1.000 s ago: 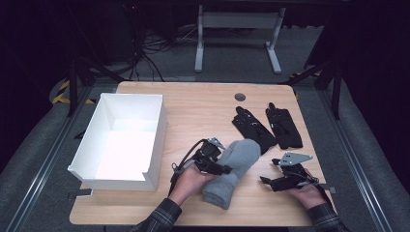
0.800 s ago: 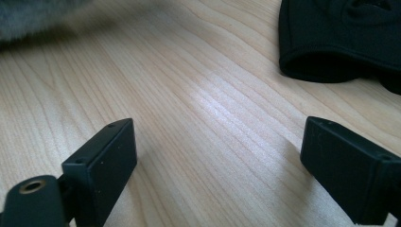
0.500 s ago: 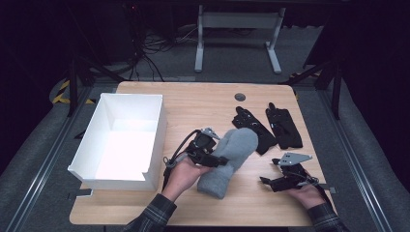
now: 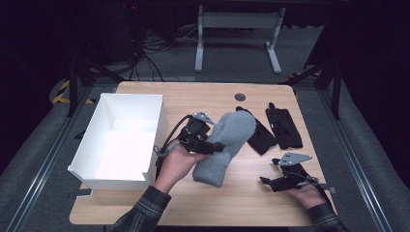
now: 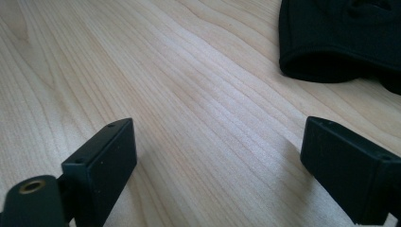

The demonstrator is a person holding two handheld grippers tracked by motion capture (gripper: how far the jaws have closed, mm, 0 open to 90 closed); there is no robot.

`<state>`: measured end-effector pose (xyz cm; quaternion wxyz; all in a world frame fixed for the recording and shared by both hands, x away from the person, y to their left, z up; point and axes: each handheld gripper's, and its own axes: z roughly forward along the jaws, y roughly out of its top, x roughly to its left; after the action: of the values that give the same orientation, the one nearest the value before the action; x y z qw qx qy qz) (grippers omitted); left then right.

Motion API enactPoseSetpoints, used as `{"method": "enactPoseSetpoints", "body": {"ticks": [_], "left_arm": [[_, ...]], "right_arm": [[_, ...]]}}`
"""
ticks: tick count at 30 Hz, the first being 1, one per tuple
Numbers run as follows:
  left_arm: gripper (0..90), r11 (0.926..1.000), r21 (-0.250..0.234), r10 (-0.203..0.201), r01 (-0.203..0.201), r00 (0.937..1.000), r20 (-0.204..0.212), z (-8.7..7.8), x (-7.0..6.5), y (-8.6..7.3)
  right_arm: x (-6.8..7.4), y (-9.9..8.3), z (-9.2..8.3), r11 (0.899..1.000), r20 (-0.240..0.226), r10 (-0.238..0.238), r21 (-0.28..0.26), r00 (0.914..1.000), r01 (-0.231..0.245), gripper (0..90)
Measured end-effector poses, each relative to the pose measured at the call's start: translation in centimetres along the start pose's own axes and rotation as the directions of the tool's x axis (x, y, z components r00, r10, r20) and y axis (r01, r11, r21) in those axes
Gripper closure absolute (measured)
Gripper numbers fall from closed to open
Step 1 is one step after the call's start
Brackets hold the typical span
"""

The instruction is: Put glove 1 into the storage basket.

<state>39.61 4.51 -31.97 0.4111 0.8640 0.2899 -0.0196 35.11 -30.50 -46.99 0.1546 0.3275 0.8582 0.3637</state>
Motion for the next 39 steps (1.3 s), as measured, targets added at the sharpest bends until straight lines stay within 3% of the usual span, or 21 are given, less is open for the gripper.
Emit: {"method": "enactPoseSetpoints", "body": {"ticks": [16,28,30,38,39], "left_arm": [[64.4,0.9973,-0.073,0.002,-0.006,0.9984,-0.056,-6.9,1.7,1.6],[64.3,0.9918,-0.124,-0.045,0.030,0.9924,-0.114,-12.2,3.8,0.7],[64.4,0.9890,-0.139,-0.069,0.051,0.9886,-0.133,-13.6,4.5,-0.2],[64.4,0.9799,-0.171,-0.131,0.102,0.9772,-0.167,-16.4,6.3,-2.4],[64.4,0.9767,-0.177,-0.154,0.121,0.9708,-0.184,-17.3,6.9,-3.2]], "right_arm": [[0.0,0.0,0.0,1.000,0.000,0.000,0.000,1.0000,0.000,11.8],[0.0,0.0,0.0,1.000,0.000,0.000,0.000,1.0000,0.000,11.7],[0.0,0.0,0.0,1.000,0.001,0.000,0.000,1.0000,0.000,11.7],[0.0,0.0,0.0,1.000,0.001,0.002,-0.001,1.0000,-0.002,11.7],[0.0,0.0,0.0,1.000,0.001,0.004,0.000,1.0000,-0.004,11.8]]}}
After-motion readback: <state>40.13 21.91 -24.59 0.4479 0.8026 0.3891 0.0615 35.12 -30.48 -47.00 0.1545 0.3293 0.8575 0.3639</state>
